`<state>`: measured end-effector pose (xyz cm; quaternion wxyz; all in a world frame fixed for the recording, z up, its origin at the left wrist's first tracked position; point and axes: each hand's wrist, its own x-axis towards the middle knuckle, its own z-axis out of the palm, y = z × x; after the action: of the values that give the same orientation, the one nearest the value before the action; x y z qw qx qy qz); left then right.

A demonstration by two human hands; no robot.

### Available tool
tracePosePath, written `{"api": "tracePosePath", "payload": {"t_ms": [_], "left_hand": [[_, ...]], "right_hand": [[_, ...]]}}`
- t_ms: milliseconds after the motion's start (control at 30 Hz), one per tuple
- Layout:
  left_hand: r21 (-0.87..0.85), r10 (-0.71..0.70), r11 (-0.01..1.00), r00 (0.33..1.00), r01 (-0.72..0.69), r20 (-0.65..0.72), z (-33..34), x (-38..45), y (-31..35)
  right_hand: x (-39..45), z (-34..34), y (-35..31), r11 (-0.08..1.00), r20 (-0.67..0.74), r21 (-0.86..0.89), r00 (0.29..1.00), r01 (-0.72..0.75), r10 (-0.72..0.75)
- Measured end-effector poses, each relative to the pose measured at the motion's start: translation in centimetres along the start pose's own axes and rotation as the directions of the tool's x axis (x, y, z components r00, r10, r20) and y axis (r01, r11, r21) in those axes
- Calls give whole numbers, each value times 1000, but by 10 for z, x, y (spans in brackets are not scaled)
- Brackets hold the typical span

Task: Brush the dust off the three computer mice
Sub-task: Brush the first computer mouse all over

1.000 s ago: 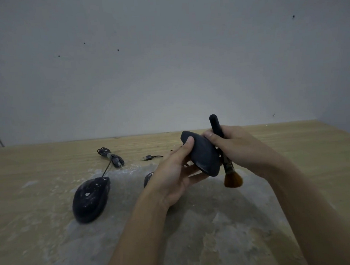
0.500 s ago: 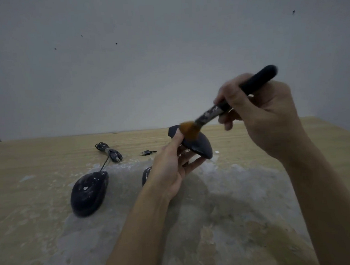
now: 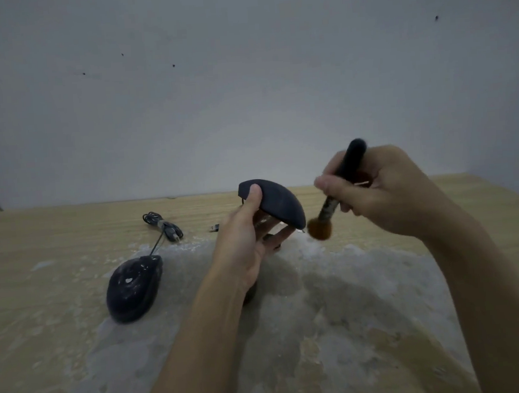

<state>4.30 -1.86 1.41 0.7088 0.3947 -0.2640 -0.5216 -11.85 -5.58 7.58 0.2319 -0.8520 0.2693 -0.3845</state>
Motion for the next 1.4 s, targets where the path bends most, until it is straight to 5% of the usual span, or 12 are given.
{"api": "tracePosePath", "payload": {"t_ms": [67, 133, 233, 300, 433, 533, 600, 700, 933, 1100, 1233, 1400], "left_hand": [[38, 25, 999, 1000, -26, 19, 2, -1, 1], [50, 34, 998, 999, -35, 20, 2, -2, -1], [81, 24, 996, 1000, -24, -6, 1, -2, -6], [74, 15, 997, 1000, -15, -8, 1, -1, -8], [99, 37, 994, 999, -37, 6, 1, -1, -8], [115, 40, 993, 999, -42, 16, 2, -1, -8], [106, 46, 993, 999, -48, 20, 2, -2, -8], [145, 74, 986, 997, -79, 37, 4, -2, -7], [129, 68, 989, 997, -73, 37, 2, -2, -8], [155, 90, 984, 996, -92, 19, 0, -1, -7], [177, 75, 981, 996, -82, 46, 2, -2, -10], [112, 68, 991, 998, -67, -5, -2, 1, -10]], "right_hand": [[1, -2, -6, 974, -119, 195, 988, 119, -97], [1, 2, -10, 947, -89, 277, 986, 163, -143], [1, 7, -3, 991, 43, 132, 998, 36, -42], [1, 2, 0, 999, -7, 52, 1000, 14, -14], [0, 0, -8, 968, -65, 224, 992, 117, -105], [0, 5, -1, 996, 56, 83, 998, 7, -12], [1, 0, 5, 999, 1, -43, 1000, -15, 15], [2, -3, 0, 990, -176, 105, 982, 91, -72], [5, 16, -4, 981, -230, 107, 964, 163, -135], [4, 18, -7, 991, -90, 27, 987, 133, -130], [4, 15, -9, 978, -193, 30, 961, 208, -199], [1, 4, 0, 996, -38, -92, 999, 18, -22]]}}
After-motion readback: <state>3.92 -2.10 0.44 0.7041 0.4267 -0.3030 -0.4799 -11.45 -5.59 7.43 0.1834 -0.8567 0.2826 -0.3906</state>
